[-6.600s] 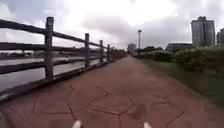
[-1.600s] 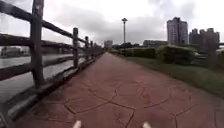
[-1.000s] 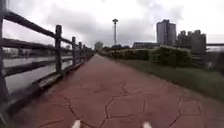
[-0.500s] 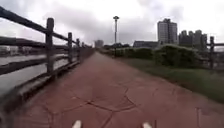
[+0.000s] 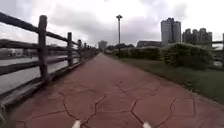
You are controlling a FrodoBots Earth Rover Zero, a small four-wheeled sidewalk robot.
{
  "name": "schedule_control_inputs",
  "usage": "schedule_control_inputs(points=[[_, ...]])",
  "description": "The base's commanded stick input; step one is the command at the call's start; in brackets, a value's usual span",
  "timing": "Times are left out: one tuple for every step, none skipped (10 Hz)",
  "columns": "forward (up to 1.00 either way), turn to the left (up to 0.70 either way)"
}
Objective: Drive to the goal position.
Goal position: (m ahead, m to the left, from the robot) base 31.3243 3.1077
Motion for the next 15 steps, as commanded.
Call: schedule_control_inputs(points=[[0.85, 0.09], [0.85, 0.09], [0.85, 0.01], [0.85, -0.25], [0.85, -0.25], [0.85, -0.25], [0.85, -0.25], [0.85, -0.05], [0.85, 0.09], [0.85, 0.09], [0.85, 0.09], [0.85, 0.09], [0.85, 0.09], [0.85, 0.09], [0.85, 0.09]])
